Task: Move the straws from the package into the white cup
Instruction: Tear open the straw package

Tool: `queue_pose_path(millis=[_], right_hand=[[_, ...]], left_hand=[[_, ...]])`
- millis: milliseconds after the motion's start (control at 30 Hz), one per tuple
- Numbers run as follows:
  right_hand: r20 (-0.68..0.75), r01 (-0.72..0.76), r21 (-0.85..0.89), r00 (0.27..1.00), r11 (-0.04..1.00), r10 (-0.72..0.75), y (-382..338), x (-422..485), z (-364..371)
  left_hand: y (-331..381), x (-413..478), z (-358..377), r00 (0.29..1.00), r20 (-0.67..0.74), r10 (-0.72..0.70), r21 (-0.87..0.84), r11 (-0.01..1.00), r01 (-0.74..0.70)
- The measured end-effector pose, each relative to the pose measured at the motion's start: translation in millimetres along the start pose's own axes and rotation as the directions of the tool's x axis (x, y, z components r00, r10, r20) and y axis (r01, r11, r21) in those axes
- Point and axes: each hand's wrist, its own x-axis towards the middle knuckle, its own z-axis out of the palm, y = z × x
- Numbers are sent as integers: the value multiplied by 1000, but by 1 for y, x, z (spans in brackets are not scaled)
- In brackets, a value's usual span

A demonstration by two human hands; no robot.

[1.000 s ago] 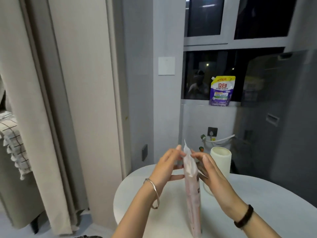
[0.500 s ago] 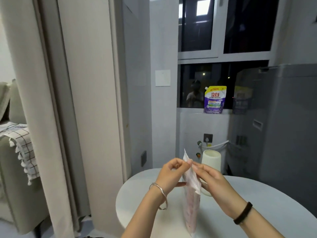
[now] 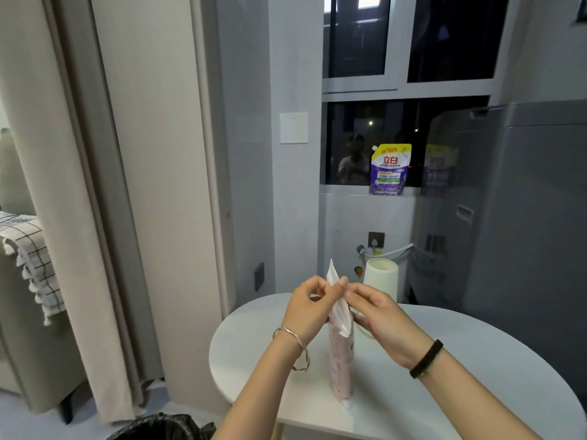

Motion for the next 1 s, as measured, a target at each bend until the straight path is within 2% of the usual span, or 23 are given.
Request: queue_pose_path(millis=[133, 267, 467, 533, 833, 1000], right_hand=[[1, 1, 46, 1000, 999, -1, 3, 1, 0], [-7, -6, 33, 1000, 999, 6, 6, 3, 3], [-79, 10, -122, 997, 992, -20, 8, 3, 7], [-81, 27, -167, 996, 986, -41, 7, 2, 7], [-90, 41, -173, 994, 984, -57, 7, 7, 1], [-95, 89, -288, 988, 954, -121, 2, 14, -2]], left_hand=[[-8, 2, 3, 999, 2, 51, 62, 997, -51], [-12, 3, 2, 991, -13, 137, 231, 964, -130], [-13, 1, 6, 996, 27, 83, -80, 994, -81], [-13, 0, 8, 997, 28, 78, -103, 992, -74], [-13, -4, 17, 999, -13, 37, -212, 976, -39], [-12, 0, 21, 999, -39, 9, -208, 978, -17]])
